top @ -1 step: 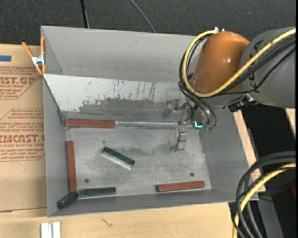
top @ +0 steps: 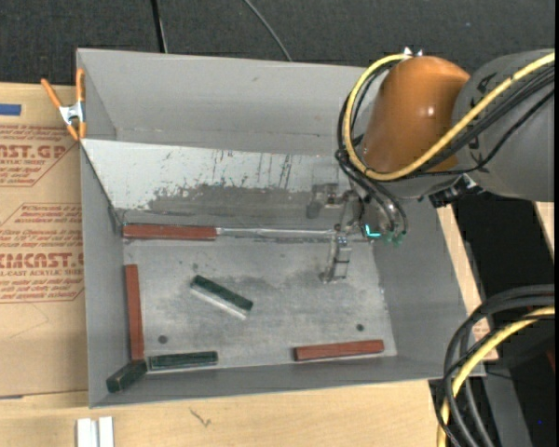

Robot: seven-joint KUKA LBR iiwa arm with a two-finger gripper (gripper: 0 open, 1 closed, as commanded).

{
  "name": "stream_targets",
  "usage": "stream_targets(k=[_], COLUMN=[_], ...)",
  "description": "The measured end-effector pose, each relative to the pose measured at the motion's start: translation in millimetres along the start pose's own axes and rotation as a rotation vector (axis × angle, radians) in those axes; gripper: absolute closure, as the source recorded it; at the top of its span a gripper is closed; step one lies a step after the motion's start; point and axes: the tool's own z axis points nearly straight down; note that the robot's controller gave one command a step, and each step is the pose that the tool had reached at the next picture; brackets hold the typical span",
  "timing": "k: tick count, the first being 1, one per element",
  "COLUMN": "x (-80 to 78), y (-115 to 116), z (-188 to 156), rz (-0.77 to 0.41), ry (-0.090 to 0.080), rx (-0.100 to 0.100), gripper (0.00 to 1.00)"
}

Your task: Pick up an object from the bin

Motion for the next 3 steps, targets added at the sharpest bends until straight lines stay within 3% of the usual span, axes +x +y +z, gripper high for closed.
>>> stream_targets(k=[1, 2, 3], x=[5.6, 17.3, 37.8], y=[31.4, 58.6, 111.1], z=[15.4, 68.0, 109.0], rz=[-0.077, -0.120, -0.191], ry=[-0.002, -0.006, 0.001], rx=[0.002, -0.001, -0.001], gripper=[0.00, 0.00, 1.00])
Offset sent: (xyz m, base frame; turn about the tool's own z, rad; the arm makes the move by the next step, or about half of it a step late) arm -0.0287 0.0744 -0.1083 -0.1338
